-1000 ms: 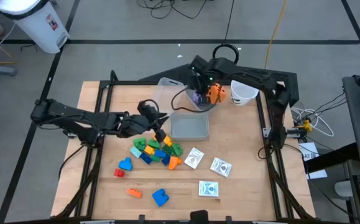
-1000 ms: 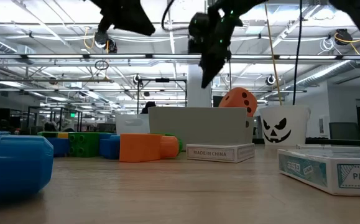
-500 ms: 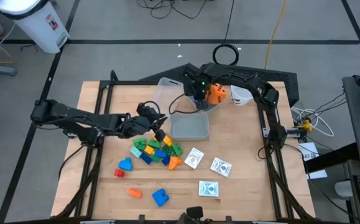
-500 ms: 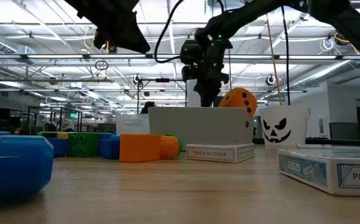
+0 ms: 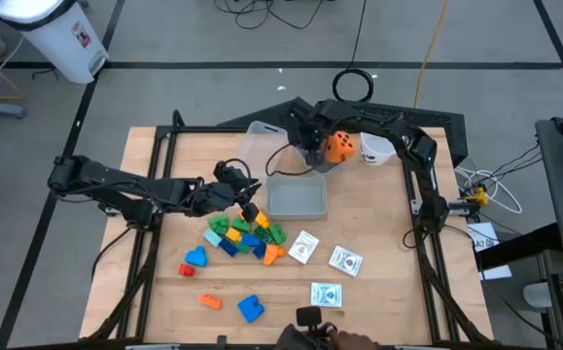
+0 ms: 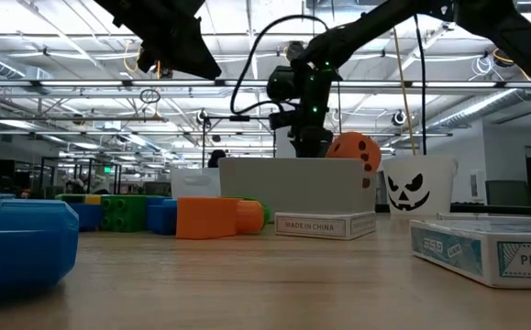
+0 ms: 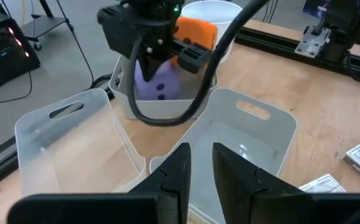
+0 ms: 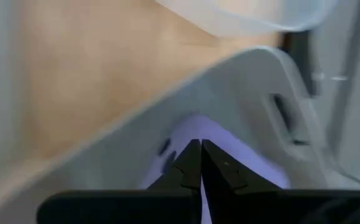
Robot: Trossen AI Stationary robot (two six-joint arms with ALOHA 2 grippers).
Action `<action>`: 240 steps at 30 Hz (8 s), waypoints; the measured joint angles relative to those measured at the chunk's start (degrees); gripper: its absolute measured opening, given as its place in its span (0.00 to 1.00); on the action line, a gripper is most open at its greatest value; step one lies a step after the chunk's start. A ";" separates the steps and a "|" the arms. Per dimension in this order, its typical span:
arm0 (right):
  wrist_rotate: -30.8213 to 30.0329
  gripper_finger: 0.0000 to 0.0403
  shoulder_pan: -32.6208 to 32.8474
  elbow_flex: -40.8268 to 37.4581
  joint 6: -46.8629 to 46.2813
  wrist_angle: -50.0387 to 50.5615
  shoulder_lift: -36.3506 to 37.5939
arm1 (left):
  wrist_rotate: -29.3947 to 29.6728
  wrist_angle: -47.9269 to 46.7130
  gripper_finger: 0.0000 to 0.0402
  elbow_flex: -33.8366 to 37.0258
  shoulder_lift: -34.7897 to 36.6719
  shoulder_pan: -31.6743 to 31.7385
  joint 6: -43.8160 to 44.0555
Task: Pick & Place Toys
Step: Adjust the dice in the top gray bin, then put the black playing card box into the transparent bin
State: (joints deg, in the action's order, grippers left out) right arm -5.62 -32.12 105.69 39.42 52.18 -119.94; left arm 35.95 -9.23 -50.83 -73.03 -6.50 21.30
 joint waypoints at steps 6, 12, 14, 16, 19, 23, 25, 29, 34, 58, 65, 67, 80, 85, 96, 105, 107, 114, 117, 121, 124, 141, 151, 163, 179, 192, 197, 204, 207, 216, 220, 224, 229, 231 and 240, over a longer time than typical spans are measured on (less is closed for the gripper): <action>-3.65 0.00 0.77 -0.29 0.28 -6.94 0.38 | -0.09 -0.02 0.18 0.00 0.00 0.00 0.00; -3.31 0.00 2.74 -0.24 -0.24 -8.62 4.03 | -0.07 -0.04 0.18 0.00 0.00 0.15 -0.12; -3.15 0.00 2.96 -0.30 -2.02 -7.67 5.62 | -0.07 0.15 0.18 0.00 0.00 0.15 -0.22; -2.67 0.00 2.90 -0.33 -2.78 -7.06 7.58 | 0.01 0.33 0.18 0.00 0.00 0.15 -0.60; 2.71 0.00 1.19 -0.33 -5.27 -3.16 11.43 | -0.06 -0.71 0.18 0.00 0.89 0.15 -1.08; 7.36 0.00 -3.12 -2.57 -8.91 -1.08 15.48 | 0.19 -2.16 0.18 -0.01 1.19 -0.36 -0.19; 7.55 0.00 -5.35 -5.79 -10.91 -1.75 17.59 | 0.17 -2.55 0.18 0.07 1.09 -0.51 -0.17; 11.36 0.00 -8.44 -14.72 -12.40 -1.80 21.44 | 0.15 -2.74 0.18 0.04 1.16 -0.66 0.18; 14.84 0.00 -8.82 -27.09 -11.71 -9.86 25.88 | 0.14 -2.47 0.18 0.04 1.16 -0.47 0.22; 7.12 0.00 -5.68 -44.70 -11.81 -34.24 38.92 | -1.61 1.88 0.18 0.00 1.16 0.59 -1.18; 9.68 0.00 -1.30 -47.77 -21.85 -33.85 52.42 | -2.97 1.36 0.18 0.12 1.40 0.52 -2.48; 12.18 0.00 0.65 -52.59 -23.35 -37.30 56.95 | -2.98 2.12 0.18 1.91 3.36 0.39 -3.48; 12.90 0.00 10.98 -77.74 -33.73 -52.10 80.21 | -17.24 32.58 0.18 24.86 16.97 2.49 -14.36; 13.08 0.00 12.58 -81.79 -34.21 -53.36 82.46 | -23.67 36.71 0.18 28.44 19.52 4.66 -13.25; 13.32 0.00 16.50 -85.59 -38.30 -63.68 82.71 | -20.87 37.52 0.18 28.52 18.64 5.42 -12.15; 20.78 0.26 37.69 -85.59 -39.75 -83.69 76.91 | -16.81 37.42 0.18 28.52 18.62 5.42 -11.65; 20.59 0.37 44.69 -85.59 -38.59 -89.84 73.54 | -16.80 37.44 0.18 28.52 18.62 5.41 -10.83; 3.47 0.78 67.65 -80.61 -33.89 -99.06 61.03 | -16.79 37.40 0.18 28.52 18.62 5.42 -10.69; -13.50 0.88 74.22 -71.00 -35.57 -79.80 57.64 | -16.79 37.37 0.18 28.52 18.62 5.42 -10.50; -32.37 0.91 77.30 -57.65 -52.00 -45.39 50.85 | -16.77 37.36 0.18 28.52 18.62 5.42 -10.62; -32.28 0.89 76.69 -52.90 -67.80 -28.60 46.03 | -16.78 37.34 0.18 28.52 18.62 5.42 -10.62; -18.73 0.81 72.82 -60.28 -85.22 -27.55 32.09 | -16.86 37.34 0.18 28.52 18.62 5.38 -9.55; -19.61 0.77 70.77 -68.06 -85.53 -37.39 32.30 | -16.92 37.34 0.18 28.51 18.62 5.38 -9.54; -18.28 0.73 70.77 -68.81 -80.59 -37.48 32.90 | -16.95 37.35 0.18 28.50 18.62 5.38 -9.53; -17.80 0.85 70.73 -67.21 -74.05 -36.53 41.72 | -16.97 37.35 0.18 28.48 18.61 5.35 -8.72; -15.62 0.83 67.23 -66.86 -75.64 -36.08 34.22 | -16.97 37.37 0.18 28.48 18.60 5.35 -7.45; -14.89 0.83 65.85 -66.91 -72.88 -35.52 33.18 | -16.96 37.36 0.18 28.48 18.61 5.33 -7.48; -12.36 0.83 65.55 -67.29 -66.39 -35.60 38.25 | -16.95 37.35 0.18 28.48 18.62 5.35 -7.50; -11.99 0.83 65.57 -67.32 -65.94 -36.17 41.82 | -16.95 37.36 0.18 28.48 18.62 5.33 -7.50; -12.80 0.83 65.46 -67.21 -65.31 -49.72 46.03 | -16.95 37.38 0.18 28.48 18.60 5.32 -7.19; -14.78 0.83 65.01 -67.17 -62.82 -53.05 46.05 | -16.95 37.37 0.18 28.48 18.60 5.31 -7.19; -19.25 0.83 64.96 -67.17 -62.33 -49.16 46.03 | -16.95 37.38 0.18 28.48 18.60 5.30 -7.17; -19.80 0.86 65.00 -67.17 -70.47 -38.14 45.40 | -16.95 37.35 0.18 28.48 18.60 5.30 -7.15; -19.45 0.88 65.58 -67.17 -74.03 -34.37 44.67 | -16.95 37.35 0.18 28.48 18.62 5.29 -7.17; -16.54 0.89 67.49 -67.12 -78.31 -33.07 39.05 | -16.95 37.40 0.18 28.48 18.62 5.31 -6.00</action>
State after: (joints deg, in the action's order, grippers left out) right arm -22.15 35.37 38.57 -38.88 19.11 -80.89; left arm 19.00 28.16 -22.35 -54.41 -1.19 15.30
